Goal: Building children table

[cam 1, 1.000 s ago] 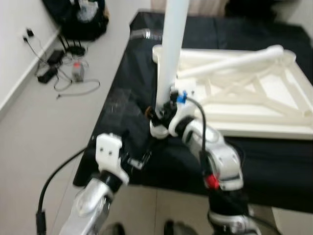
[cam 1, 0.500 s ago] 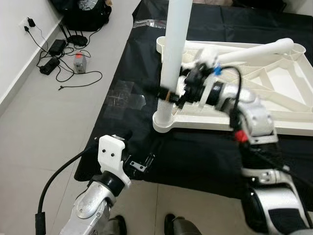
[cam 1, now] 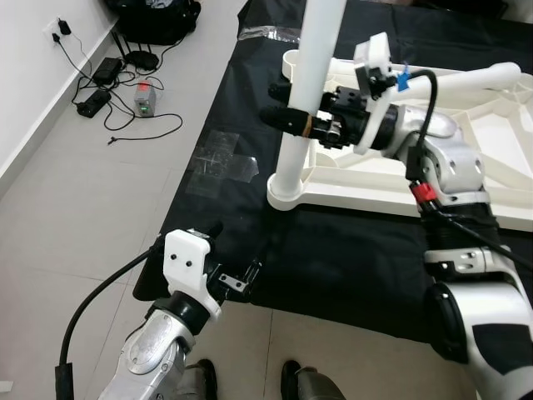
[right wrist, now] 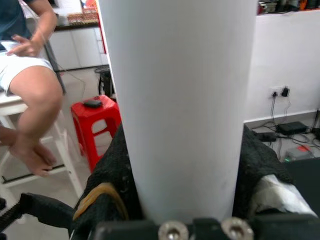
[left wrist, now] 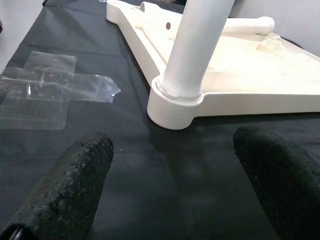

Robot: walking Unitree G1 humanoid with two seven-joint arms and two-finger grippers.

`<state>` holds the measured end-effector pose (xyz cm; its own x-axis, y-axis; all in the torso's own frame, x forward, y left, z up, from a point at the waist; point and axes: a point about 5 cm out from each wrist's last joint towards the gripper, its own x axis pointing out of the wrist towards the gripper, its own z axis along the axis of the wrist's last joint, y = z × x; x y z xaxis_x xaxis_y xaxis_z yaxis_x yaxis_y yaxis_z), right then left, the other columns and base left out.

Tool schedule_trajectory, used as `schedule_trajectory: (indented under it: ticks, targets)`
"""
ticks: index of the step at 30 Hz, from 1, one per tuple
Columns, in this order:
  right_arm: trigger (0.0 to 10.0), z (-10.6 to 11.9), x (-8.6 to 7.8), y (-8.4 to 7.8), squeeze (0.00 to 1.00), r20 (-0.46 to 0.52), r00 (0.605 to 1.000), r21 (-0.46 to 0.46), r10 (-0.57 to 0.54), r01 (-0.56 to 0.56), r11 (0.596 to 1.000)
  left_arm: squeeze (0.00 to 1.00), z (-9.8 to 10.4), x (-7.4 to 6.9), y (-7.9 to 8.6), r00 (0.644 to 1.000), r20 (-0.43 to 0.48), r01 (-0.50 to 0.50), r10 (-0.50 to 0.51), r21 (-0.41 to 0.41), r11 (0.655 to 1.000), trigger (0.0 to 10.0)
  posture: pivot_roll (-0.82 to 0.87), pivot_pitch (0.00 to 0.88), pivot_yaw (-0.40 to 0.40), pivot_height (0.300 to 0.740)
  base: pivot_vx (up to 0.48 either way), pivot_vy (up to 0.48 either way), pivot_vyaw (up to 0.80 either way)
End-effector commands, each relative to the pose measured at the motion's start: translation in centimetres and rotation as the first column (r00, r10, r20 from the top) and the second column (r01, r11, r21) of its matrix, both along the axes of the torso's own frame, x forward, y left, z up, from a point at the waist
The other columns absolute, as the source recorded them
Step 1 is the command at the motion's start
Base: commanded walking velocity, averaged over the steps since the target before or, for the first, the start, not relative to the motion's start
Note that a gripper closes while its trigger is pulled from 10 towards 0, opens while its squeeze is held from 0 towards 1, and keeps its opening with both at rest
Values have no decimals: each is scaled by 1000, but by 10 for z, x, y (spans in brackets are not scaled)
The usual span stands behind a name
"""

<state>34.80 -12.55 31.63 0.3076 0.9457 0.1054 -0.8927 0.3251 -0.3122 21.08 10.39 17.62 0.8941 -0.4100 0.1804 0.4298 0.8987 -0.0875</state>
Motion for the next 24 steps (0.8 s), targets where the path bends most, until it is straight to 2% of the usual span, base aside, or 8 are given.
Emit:
schedule_trajectory:
  ticks: [1, 9, 10, 12, 20, 21, 22, 24]
  targets:
    - [0, -27, -4, 6, 0, -103, 989, -46, -107, 103, 994, 0, -5, -2, 0, 1000, -25, 5, -5, 3, 1000, 10000, 43, 266, -75, 740, 0, 0, 0]
    - [0, -81, -24, 17, 0, -244, 824, -108, -511, 501, 859, 0, -7, -1, 2, 1000, -25, 0, 0, 6, 1000, 10000, 28, 244, -83, 740, 0, 0, 0]
    - [0, -97, -30, 7, 0, -238, 655, -114, -717, 714, 691, 0, -8, 2, 3, 1000, -24, 2, -1, 7, 1000, 10000, -2, 227, -79, 740, 0, 0, 0]
    - [0, -106, -41, 8, 0, -197, 522, -104, -830, 831, 547, 0, -9, 7, 2, 1000, -19, 8, -7, 11, 1000, 10000, -10, 210, -78, 740, 0, 0, 0]
    - [0, -105, -36, 9, 0, -244, 508, -101, -826, 834, 542, 0, -11, 14, 3, 1000, -13, 0, 0, 13, 1000, 10000, -14, 174, -85, 740, 0, 0, 0]
    - [10000, -102, -35, 11, 0, -276, 526, -67, -804, 824, 563, 0, -12, 15, 4, 1000, -13, -5, 6, 16, 1000, 10000, -13, 164, -86, 740, 0, 0, 0]
    - [10000, -99, -35, 14, 1000, -313, 564, -26, -764, 799, 601, 0, -13, 17, 5, 1000, -12, -14, 14, 24, 1000, 10000, -17, 152, -83, 740, 0, 0, 0]
    - [10000, -98, -35, 15, 1000, -337, 591, 11, -733, 781, 625, 0, -14, 18, 6, 1000, -12, -21, 21, 32, 999, 10000, -21, 141, -79, 740, 0, 0, 0]
